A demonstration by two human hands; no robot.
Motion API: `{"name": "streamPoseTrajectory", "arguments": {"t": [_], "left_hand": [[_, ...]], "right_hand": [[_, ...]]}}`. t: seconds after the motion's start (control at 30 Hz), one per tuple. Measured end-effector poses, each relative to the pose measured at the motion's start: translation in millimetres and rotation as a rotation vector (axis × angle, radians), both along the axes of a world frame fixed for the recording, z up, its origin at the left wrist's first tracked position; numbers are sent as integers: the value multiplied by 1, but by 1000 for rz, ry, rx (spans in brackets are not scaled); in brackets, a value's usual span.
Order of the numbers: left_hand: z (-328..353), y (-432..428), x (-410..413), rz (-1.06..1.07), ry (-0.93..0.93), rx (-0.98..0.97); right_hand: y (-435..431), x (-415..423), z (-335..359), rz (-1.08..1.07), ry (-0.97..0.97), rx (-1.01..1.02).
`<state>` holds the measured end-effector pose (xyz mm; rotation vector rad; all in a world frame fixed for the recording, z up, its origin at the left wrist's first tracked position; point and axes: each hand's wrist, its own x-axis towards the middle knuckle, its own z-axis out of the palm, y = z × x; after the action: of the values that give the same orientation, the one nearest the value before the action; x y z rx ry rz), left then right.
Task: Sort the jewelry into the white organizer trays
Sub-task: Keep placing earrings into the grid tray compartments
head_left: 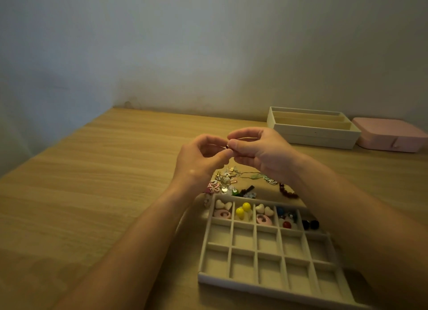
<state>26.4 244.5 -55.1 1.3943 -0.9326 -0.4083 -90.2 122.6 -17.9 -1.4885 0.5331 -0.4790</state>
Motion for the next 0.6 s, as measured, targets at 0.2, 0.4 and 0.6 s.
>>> {"name": "streamPoseTrajectory", "arguments": {"t": [0.2,0.4,0.6], "left_hand": [[16,7,-14,-66,116,-53],[38,7,-39,-76,-118,29],[56,7,-76,-138,-158,73]], "right_hand": [[8,-18,7,30,-174,204],[13,-51,21,1,-96,18],[19,-98,46,-52,53,-324]]}}
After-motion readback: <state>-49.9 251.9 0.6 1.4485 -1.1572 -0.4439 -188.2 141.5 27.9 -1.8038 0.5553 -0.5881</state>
